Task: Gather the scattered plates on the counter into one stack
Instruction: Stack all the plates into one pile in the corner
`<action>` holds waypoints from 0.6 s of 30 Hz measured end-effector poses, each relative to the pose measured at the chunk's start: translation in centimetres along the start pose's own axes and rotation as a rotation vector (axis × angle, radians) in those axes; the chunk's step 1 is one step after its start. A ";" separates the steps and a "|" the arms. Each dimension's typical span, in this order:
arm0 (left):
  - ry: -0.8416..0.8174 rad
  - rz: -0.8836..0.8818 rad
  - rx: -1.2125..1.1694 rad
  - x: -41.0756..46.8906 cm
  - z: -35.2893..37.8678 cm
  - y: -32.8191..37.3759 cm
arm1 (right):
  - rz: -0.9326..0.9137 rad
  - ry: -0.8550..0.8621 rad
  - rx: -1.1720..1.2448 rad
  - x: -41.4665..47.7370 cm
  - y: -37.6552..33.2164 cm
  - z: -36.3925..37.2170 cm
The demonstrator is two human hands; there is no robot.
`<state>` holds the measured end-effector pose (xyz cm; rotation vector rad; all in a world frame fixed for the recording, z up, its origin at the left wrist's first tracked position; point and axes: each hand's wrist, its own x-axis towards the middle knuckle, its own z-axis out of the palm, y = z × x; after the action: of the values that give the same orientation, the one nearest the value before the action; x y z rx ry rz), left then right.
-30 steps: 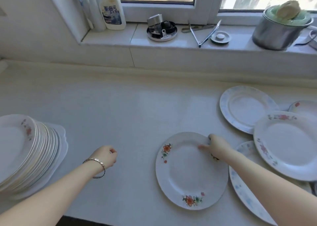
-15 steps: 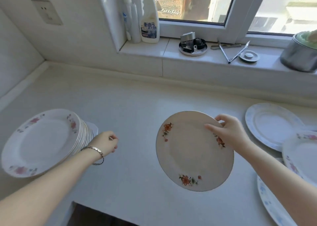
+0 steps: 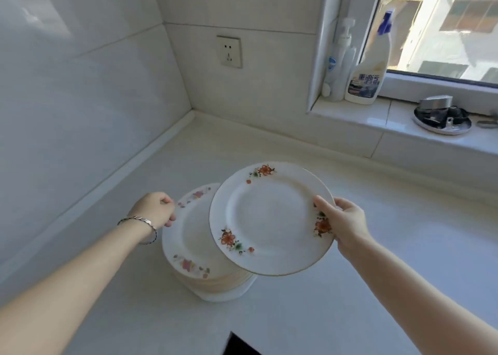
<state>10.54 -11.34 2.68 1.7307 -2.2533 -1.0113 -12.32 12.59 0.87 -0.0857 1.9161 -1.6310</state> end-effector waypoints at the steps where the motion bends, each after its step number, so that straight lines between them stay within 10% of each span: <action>1: 0.003 -0.022 -0.011 0.3 -0.5 -1.1 | 0.008 -0.010 -0.012 -0.1 0.3 1.7; 18: -0.013 -0.113 -0.063 4.2 -1.4 -8.6 | -0.151 0.091 -0.736 -1.2 4.5 11.1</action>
<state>16.72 -16.74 -2.38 1.8484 -2.1274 -1.1057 -4.47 4.49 -3.34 -0.4662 2.5373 -0.9439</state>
